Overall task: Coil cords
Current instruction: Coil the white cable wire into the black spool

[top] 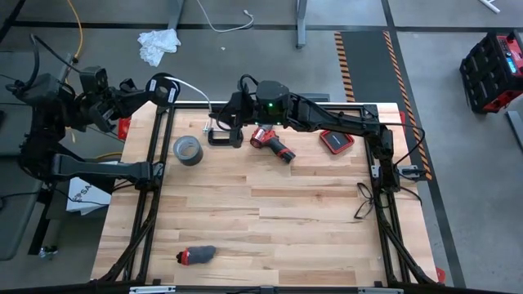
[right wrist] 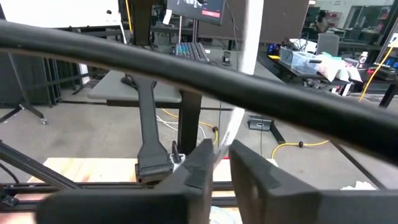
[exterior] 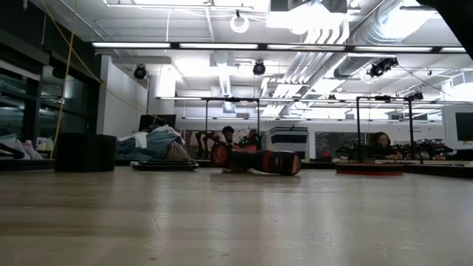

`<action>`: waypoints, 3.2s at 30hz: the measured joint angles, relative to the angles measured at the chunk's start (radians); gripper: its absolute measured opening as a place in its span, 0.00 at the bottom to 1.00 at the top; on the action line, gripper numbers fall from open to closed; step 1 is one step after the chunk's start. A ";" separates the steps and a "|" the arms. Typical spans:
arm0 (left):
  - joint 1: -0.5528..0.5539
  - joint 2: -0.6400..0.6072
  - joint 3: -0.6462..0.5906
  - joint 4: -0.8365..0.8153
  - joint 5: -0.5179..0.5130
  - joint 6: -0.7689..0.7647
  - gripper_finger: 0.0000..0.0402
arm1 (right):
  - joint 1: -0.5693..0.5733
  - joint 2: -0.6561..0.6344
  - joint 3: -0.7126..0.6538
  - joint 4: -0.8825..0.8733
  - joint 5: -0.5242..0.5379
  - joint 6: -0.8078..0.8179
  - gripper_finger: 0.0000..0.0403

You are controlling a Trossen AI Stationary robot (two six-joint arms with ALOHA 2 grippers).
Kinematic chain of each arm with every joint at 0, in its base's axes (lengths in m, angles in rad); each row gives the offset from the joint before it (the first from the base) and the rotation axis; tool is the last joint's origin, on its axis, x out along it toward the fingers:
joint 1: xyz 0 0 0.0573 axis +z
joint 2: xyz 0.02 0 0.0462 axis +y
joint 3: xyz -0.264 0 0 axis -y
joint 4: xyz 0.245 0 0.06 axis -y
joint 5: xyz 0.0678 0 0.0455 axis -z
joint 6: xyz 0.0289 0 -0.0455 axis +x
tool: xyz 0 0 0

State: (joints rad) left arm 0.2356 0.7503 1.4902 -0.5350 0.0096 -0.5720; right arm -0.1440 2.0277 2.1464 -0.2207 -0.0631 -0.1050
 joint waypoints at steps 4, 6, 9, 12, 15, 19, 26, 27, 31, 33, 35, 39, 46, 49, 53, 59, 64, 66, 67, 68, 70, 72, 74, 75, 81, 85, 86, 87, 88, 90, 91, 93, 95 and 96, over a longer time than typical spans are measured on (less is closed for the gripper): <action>0.000 0.000 0.000 0.000 -0.011 0.000 0.00 | 0.002 0.000 0.000 0.000 0.000 0.000 0.01; 0.000 0.000 0.000 -0.005 -0.017 0.000 0.00 | 0.006 0.000 0.000 -0.001 0.000 0.005 0.01; 0.000 -0.001 0.000 -0.042 -0.054 -0.014 0.00 | 0.015 -0.005 0.000 -0.026 0.003 0.003 0.01; 0.000 0.011 -0.009 -0.054 -0.126 -0.028 0.00 | 0.035 -0.010 0.000 -0.041 0.007 -0.019 0.00; 0.000 0.039 -0.022 -0.024 -0.175 -0.051 0.00 | 0.065 -0.012 0.000 -0.041 0.016 -0.054 0.00; 0.000 0.084 -0.023 0.045 -0.198 -0.136 0.00 | 0.094 -0.013 0.000 -0.042 0.058 -0.097 0.00; 0.000 0.163 -0.021 0.131 -0.149 -0.503 0.00 | 0.112 -0.013 0.000 0.040 0.100 -0.146 0.00; 0.000 0.173 -0.021 0.132 -0.137 -0.556 0.00 | 0.115 -0.013 0.000 0.059 0.112 -0.152 0.00; -0.001 0.226 -0.021 0.161 -0.091 -0.715 0.00 | 0.125 -0.013 0.000 0.114 0.135 -0.169 0.00; -0.001 0.254 -0.022 0.201 -0.056 -0.751 0.00 | 0.132 -0.013 0.000 0.121 0.141 -0.178 0.00; -0.001 0.275 -0.021 0.227 -0.025 -0.780 0.00 | 0.138 -0.013 0.000 0.118 0.174 -0.200 0.00; -0.001 0.298 -0.021 0.281 0.029 -0.836 0.00 | 0.141 -0.013 0.000 0.105 0.234 -0.234 0.00; -0.045 0.292 -0.021 0.295 0.022 -0.885 0.00 | 0.102 -0.013 0.000 0.168 0.293 -0.234 0.00; -0.068 0.292 -0.021 0.296 0.011 -0.891 0.00 | 0.090 -0.009 0.000 0.220 0.276 -0.218 0.00; -0.090 0.292 -0.021 0.300 0.013 -0.919 0.00 | 0.085 0.008 -0.001 0.304 0.244 -0.214 0.00; -0.111 0.291 -0.020 0.295 0.023 -0.922 0.00 | 0.084 0.029 -0.001 0.361 0.224 -0.210 0.00; -0.117 0.272 -0.020 0.279 0.074 -0.942 0.00 | 0.054 0.026 -0.001 0.366 0.216 -0.210 0.00; -0.119 0.259 -0.020 0.256 0.105 -0.961 0.00 | 0.032 0.024 -0.001 0.371 0.219 -0.207 0.00; -0.118 0.252 -0.020 0.233 0.106 -0.965 0.00 | 0.024 0.023 -0.001 0.374 0.219 -0.201 0.00; -0.118 0.245 -0.020 0.211 0.108 -0.968 0.00 | 0.017 0.023 -0.001 0.370 0.218 -0.191 0.00; -0.118 0.233 -0.020 0.172 0.116 -0.956 0.00 | 0.008 0.023 -0.001 0.361 0.205 -0.176 0.00; -0.118 0.217 -0.020 0.119 0.127 -0.934 0.00 | 0.003 0.023 -0.001 0.355 0.197 -0.175 0.00; -0.118 0.204 -0.020 0.078 0.125 -0.911 0.00 | 0.000 0.023 -0.001 0.355 0.198 -0.207 0.00; -0.118 0.196 -0.020 0.062 0.120 -0.895 0.00 | 0.000 0.022 -0.001 0.350 0.203 -0.225 0.00; -0.079 0.140 -0.020 -0.014 0.063 -0.817 0.00 | -0.023 0.004 -0.001 0.276 0.217 -0.260 0.00; -0.040 0.114 -0.021 -0.139 0.057 -0.742 0.00 | -0.046 -0.006 -0.001 0.206 0.208 -0.243 0.00; -0.031 0.110 -0.022 -0.183 0.046 -0.706 0.00 | -0.050 -0.007 -0.001 0.185 0.206 -0.236 0.00; -0.024 0.106 -0.022 -0.220 0.031 -0.662 0.00 | -0.053 -0.008 -0.001 0.168 0.203 -0.229 0.00; -0.017 0.101 -0.022 -0.247 0.009 -0.606 0.00 | -0.055 -0.012 -0.001 0.146 0.204 -0.218 0.00; -0.006 0.097 -0.021 -0.295 -0.030 -0.483 0.00 | -0.058 -0.017 -0.001 0.107 0.212 -0.203 0.00; 0.001 0.096 -0.021 -0.316 -0.046 -0.422 0.00 | -0.061 -0.020 -0.001 0.083 0.224 -0.198 0.00; 0.011 0.098 -0.020 -0.318 -0.091 -0.308 0.00 | -0.065 -0.021 -0.001 0.049 0.227 -0.179 0.00; 0.021 0.102 -0.019 -0.315 -0.139 -0.207 0.00 | -0.065 -0.021 -0.001 0.006 0.222 -0.164 0.00; 0.025 0.104 -0.019 -0.314 -0.167 -0.163 0.00 | -0.065 -0.021 -0.001 -0.014 0.210 -0.157 0.00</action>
State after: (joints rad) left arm 0.2602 0.8546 1.4708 -0.8494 -0.1577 -0.7353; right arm -0.2089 2.0068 2.1456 -0.2345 0.1473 -0.2618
